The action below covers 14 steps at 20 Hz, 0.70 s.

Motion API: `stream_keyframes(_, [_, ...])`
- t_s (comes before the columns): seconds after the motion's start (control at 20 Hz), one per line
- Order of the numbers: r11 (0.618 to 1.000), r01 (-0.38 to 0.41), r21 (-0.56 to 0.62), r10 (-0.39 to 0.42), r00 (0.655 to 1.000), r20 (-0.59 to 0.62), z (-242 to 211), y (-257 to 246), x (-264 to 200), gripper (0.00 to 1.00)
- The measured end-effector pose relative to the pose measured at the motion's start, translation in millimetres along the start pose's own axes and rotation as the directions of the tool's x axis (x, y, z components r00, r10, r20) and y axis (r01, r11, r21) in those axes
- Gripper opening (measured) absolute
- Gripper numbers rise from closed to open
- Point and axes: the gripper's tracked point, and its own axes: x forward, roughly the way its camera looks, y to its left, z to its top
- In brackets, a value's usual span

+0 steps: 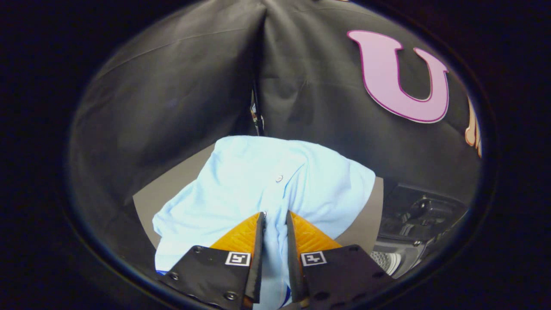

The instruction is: Put the clothes into the washing machine and then close the washing machine lid.

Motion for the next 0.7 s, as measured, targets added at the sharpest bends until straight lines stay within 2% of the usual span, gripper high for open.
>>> stream_keyframes(0.1, [0.999, 0.025, 0.025, -0.025, 0.999, 0.021, 3.6, -2.3, -5.5, 0.29])
stream_keyframes(0.25, [1.000, 0.023, -0.010, -0.023, 0.999, 0.025, 3.5, -3.7, -3.5, 0.08])
stream_keyframes(0.5, [0.998, 0.062, 0.026, -0.063, 0.998, 0.027, 0.5, -35.4, -17.6, 0.08])
stream_keyframes(0.7, [0.984, 0.170, 0.043, -0.172, 0.985, 0.024, -9.8, -99.9, -37.8, 0.08])
